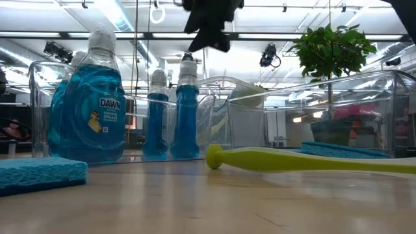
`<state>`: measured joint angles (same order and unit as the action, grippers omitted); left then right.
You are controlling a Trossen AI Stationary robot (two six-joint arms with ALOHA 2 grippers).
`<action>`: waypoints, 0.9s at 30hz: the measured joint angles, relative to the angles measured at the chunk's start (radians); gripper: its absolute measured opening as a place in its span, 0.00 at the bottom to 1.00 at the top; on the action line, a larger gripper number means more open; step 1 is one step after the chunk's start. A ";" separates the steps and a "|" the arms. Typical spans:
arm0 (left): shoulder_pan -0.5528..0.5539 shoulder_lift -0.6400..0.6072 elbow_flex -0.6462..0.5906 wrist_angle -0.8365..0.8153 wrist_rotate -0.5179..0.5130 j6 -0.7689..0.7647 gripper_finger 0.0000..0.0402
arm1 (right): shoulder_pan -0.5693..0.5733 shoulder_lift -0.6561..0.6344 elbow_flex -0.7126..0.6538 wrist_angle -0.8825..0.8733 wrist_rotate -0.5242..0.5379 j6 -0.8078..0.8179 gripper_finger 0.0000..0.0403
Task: Pick & Place Kitchen Sink Supplies
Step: Put the blue sponge into the right transparent bin
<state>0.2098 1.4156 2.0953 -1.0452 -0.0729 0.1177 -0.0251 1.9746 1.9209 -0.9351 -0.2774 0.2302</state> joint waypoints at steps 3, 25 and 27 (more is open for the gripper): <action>-0.009 -0.014 0.001 -0.005 0.029 -0.006 0.45 | 0.008 -0.040 0.000 -0.025 0.063 -0.023 0.45; -0.204 -0.228 -0.354 0.014 -0.068 -0.195 0.45 | 0.062 -0.256 -0.008 -0.118 0.339 -0.133 0.45; -0.223 -0.254 -0.401 0.012 -0.067 -0.220 0.45 | 0.069 -0.259 -0.024 -0.135 0.335 -0.129 0.45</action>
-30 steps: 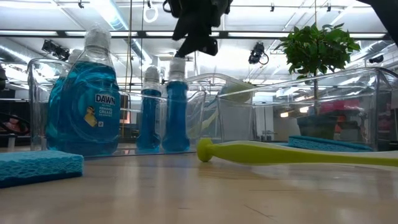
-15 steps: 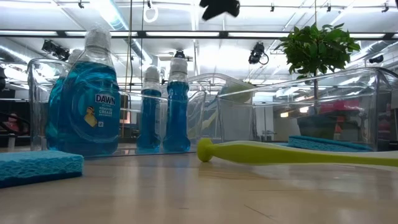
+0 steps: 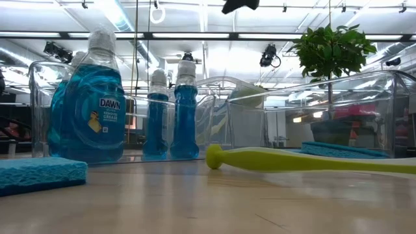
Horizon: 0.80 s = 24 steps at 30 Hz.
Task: Pick & Place Kitchen Sink Supplies
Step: Put the blue sponge into the right transparent bin
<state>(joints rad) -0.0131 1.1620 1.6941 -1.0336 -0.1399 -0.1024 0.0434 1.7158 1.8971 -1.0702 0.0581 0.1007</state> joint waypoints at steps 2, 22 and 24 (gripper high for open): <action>-0.024 -0.025 -0.034 -0.012 0.012 -0.019 0.45 | 0.008 -0.009 -0.018 -0.020 -0.014 0.004 0.45; -0.290 -0.073 -0.066 -0.275 -0.119 -0.253 0.45 | 0.040 -0.488 -0.611 0.349 0.055 0.195 0.45; -0.302 -0.072 -0.068 -0.272 -0.126 -0.261 0.45 | 0.039 -0.534 -0.675 0.374 0.090 0.217 0.45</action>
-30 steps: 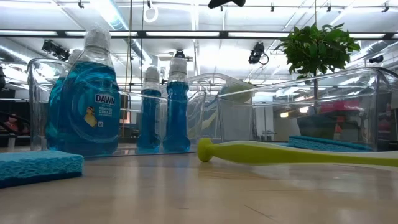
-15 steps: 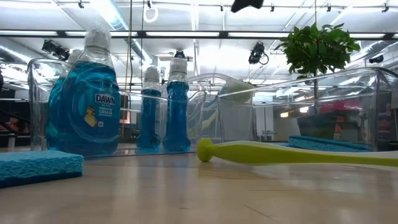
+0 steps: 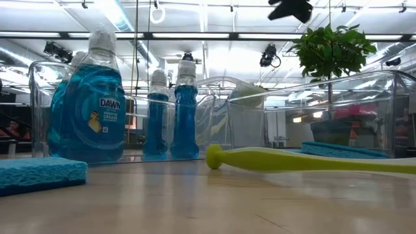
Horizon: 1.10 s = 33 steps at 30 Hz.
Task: Pick & Place Kitchen Sink Supplies
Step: Put the blue sponge into the right transparent bin
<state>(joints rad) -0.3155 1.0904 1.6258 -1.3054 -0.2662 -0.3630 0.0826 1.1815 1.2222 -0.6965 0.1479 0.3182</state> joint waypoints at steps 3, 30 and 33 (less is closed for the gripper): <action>-0.016 -0.011 -0.064 0.092 0.001 -0.019 0.45 | 0.001 -0.056 -0.064 0.014 0.002 0.027 0.45; -0.283 -0.096 -0.662 0.209 0.361 -0.229 0.33 | 0.001 -0.103 -0.089 0.022 -0.009 0.066 0.45; -0.316 -0.096 -0.716 0.215 0.370 -0.236 0.33 | 0.000 -0.103 -0.089 0.022 -0.008 0.066 0.45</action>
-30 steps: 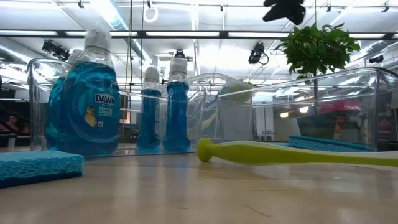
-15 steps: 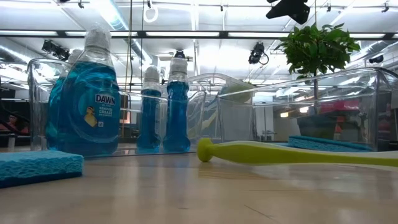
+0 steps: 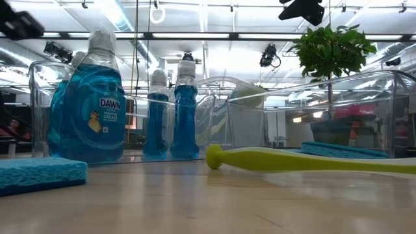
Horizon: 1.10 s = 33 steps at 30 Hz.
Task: Pick & Place Kitchen Sink Supplies
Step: Put the blue sponge into the right transparent bin
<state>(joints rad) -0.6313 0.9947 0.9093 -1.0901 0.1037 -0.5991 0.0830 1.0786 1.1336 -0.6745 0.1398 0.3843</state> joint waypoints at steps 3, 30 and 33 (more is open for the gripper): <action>-0.021 0.000 -0.052 0.037 0.036 -0.001 0.34 | 0.000 0.000 0.000 0.000 0.000 0.000 0.45; -0.087 0.108 -0.330 0.295 -0.037 -0.216 0.59 | -0.001 0.000 0.000 -0.027 0.002 0.049 0.45; -0.086 0.129 -0.330 0.300 -0.056 -0.219 0.59 | -0.001 0.000 0.000 -0.031 0.002 0.053 0.45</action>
<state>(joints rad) -0.7177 1.1242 0.5793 -0.7898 0.0479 -0.8182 0.0822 1.0790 1.1336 -0.7051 0.1417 0.4374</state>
